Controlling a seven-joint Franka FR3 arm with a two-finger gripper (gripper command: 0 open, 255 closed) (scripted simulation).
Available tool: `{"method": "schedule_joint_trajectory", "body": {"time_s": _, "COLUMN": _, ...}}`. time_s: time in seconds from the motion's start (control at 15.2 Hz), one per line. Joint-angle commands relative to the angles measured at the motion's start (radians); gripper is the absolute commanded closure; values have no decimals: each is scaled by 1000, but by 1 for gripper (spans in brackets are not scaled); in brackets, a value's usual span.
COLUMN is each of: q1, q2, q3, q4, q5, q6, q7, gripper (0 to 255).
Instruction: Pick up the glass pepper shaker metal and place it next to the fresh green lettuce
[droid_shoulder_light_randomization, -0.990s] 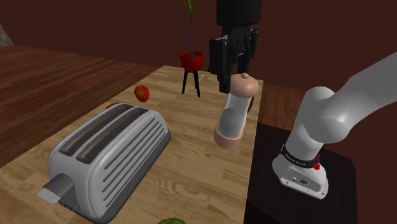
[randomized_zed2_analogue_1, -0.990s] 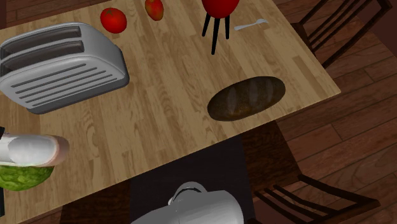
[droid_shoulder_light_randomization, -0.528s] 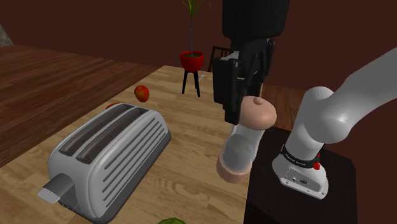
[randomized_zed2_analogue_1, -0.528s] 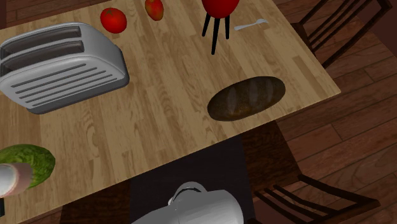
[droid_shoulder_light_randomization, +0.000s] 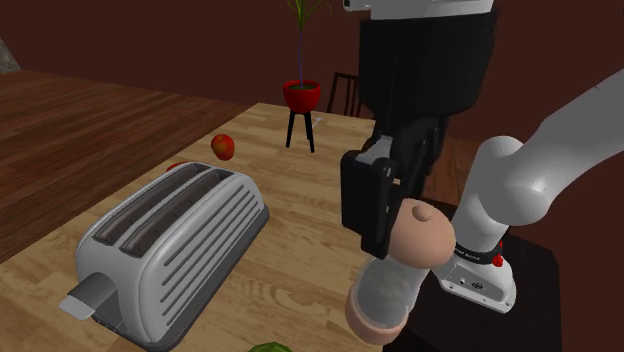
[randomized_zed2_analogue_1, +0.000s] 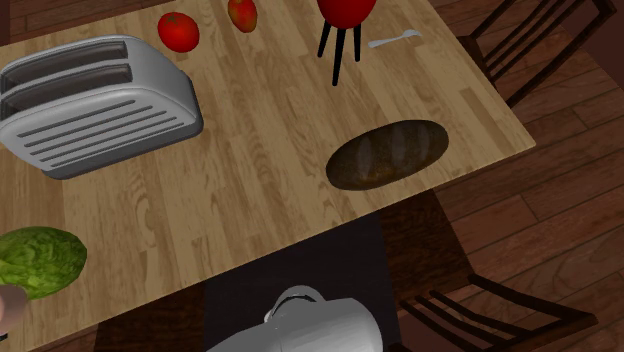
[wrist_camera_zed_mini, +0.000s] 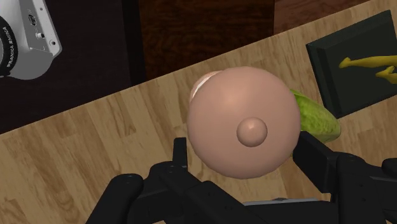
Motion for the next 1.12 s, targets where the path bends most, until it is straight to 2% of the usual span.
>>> {"method": "schedule_joint_trajectory", "body": {"time_s": 0.0, "q1": 4, "q2": -9, "q3": 4, "q4": -34, "q5": 6, "q6": 26, "q7": -6, "gripper": 255}}
{"method": "schedule_joint_trajectory", "body": {"time_s": 1.06, "q1": 27, "q2": -55, "q3": 49, "q4": -268, "q5": 55, "q6": 220, "q7": -48, "gripper": 255}}
